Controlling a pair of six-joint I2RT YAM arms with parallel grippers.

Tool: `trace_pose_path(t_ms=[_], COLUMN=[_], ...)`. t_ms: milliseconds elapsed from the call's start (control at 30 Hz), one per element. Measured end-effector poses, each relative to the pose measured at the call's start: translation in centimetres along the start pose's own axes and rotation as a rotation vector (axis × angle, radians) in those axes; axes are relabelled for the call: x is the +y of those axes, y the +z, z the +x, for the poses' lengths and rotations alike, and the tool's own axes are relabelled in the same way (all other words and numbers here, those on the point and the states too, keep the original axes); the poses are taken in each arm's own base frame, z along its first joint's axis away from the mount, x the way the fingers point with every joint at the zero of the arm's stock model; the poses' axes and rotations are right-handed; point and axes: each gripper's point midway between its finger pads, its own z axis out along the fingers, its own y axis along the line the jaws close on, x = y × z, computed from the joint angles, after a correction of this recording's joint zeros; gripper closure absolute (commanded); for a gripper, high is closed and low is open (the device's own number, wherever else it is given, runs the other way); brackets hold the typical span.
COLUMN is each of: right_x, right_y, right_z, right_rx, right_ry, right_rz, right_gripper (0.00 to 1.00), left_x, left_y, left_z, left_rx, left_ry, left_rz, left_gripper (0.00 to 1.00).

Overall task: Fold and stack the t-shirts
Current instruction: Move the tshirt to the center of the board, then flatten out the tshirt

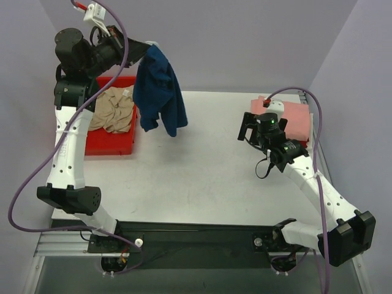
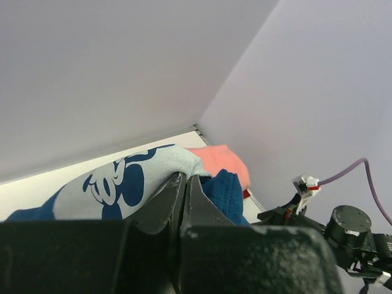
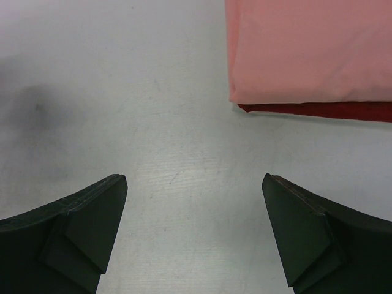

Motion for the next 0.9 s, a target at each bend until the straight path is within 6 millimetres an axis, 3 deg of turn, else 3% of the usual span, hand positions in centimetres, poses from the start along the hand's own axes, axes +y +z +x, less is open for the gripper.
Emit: trace_pose_path(t_ms=[67,100,133,200,300,367,433,500,600,767,900], right_x=[0.0,0.0,0.1,0.0,-0.3,-0.5,-0.6,-0.6,-0.4,0.3,-0.3], right_y=[0.0,0.0,-0.1,-0.3,-0.7,-0.9,-0.9,-0.7,-0.4,0.5,0.6], right_z=[0.0,0.0,0.0,0.1,1.0,2.1,3.5,5.2,7.5,11.1,13.8], right_rx=[0.000,0.000,-0.001,-0.003,0.006,0.025,0.057,0.104,0.179,0.306,0.383], right_ry=[0.001,0.002,0.003,0.007,0.010,0.008,0.002,-0.005,-0.008,0.007,0.034], right_rz=[-0.003,-0.004,-0.007,-0.012,-0.022,-0.029,-0.037,-0.049,-0.071,-0.098,-0.088], right_gripper=[0.00,0.00,0.00,0.00,0.01,0.02,0.02,0.03,0.04,0.06,0.08], left_x=[-0.6,-0.2,0.7,3.4,9.3,12.7,14.8,15.2,13.7,10.3,9.9], left_y=[-0.2,-0.5,-0.7,-1.2,-2.5,-4.9,-8.3,-11.1,-13.9,-15.0,-16.0], left_z=[1.1,2.1,3.5,7.3,15.7,22.3,28.0,31.7,34.4,37.2,40.9], left_rx=[0.018,0.039,0.065,0.138,0.307,0.455,0.602,0.704,0.779,0.830,0.934], left_ry=[-0.035,-0.064,-0.093,-0.170,-0.270,-0.328,-0.362,-0.372,-0.360,-0.316,-0.299], left_rz=[0.011,-0.004,-0.027,-0.112,-0.302,-0.449,-0.569,-0.631,-0.638,-0.563,-0.576], left_gripper=[0.74,0.50,0.43,0.36,0.34,0.34,0.34,0.33,0.33,0.32,0.33])
